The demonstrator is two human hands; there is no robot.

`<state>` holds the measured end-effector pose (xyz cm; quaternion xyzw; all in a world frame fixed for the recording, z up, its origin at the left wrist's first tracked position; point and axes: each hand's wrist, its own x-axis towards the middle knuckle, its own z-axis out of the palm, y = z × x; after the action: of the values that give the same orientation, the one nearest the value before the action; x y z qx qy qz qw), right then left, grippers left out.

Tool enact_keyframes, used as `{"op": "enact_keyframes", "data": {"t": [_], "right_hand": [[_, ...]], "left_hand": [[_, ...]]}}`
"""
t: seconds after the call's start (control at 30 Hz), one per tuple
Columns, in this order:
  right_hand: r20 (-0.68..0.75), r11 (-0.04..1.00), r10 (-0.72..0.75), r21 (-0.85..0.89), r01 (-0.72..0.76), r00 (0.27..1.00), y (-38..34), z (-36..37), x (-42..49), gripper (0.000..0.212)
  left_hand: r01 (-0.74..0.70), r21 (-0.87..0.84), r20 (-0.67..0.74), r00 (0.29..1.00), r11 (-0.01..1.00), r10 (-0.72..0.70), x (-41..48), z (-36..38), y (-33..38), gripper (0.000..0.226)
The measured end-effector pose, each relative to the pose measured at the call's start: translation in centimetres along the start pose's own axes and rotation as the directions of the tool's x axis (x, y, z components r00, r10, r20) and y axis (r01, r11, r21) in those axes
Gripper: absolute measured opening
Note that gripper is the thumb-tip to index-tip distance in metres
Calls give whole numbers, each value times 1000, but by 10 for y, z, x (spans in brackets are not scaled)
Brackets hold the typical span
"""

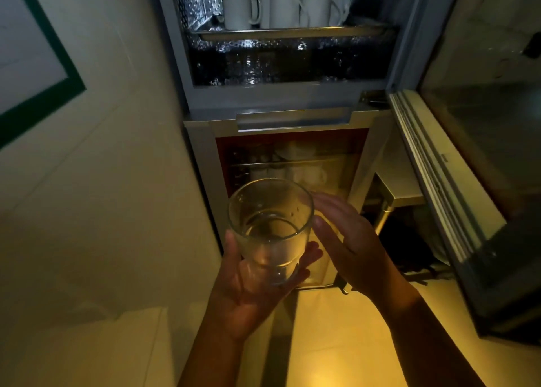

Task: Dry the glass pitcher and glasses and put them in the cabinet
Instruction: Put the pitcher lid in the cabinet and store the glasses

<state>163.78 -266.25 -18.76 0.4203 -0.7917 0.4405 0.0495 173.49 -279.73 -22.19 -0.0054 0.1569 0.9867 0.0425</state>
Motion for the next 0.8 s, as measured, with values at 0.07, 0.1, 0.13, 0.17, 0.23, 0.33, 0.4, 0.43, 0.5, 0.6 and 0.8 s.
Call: {"op": "enact_keyframes", "data": {"t": [0.07,0.1,0.13,0.17,0.23,0.33,0.4,0.43,0.5,0.6,0.8], "right_hand": [[-32,1000,-10,-25,9,999,3,-3,0,63],[-53,997,-18,-72,14,998,6,-5,2,64],[-72,992,-23,-125,14,997,6,-7,5,64],[-71,982,-45,-184,31,996,6,-8,6,65],[-89,952,-107,-296,76,990,7,-11,12,68],[-79,905,-147,-413,102,986,11,-15,24,72],[-70,904,-147,-414,106,987,13,-16,34,75],[-41,903,-136,-416,106,990,16,-16,39,77],[-21,894,-127,-436,105,992,20,-15,53,83],[-19,852,-133,-513,104,991,23,-11,74,84],[-46,835,-107,-547,65,993,20,-15,105,86]], "left_hand": [[-12,34,15,1000,999,11,3,8,4,88],[-43,66,1,999,997,44,5,6,3,83],[-83,113,-26,996,990,86,9,5,3,78],[-103,162,-43,993,981,111,13,5,4,74],[-91,208,-33,994,974,100,21,10,8,75],[-45,198,-56,997,979,57,37,13,14,83],[-37,196,-9,999,980,40,50,7,20,77],[-28,198,3,1000,980,28,56,4,24,75],[8,178,5,1000,984,-9,66,-1,32,72],[24,180,60,998,983,-35,83,0,47,70],[14,233,97,995,972,-37,109,9,73,71]]}}
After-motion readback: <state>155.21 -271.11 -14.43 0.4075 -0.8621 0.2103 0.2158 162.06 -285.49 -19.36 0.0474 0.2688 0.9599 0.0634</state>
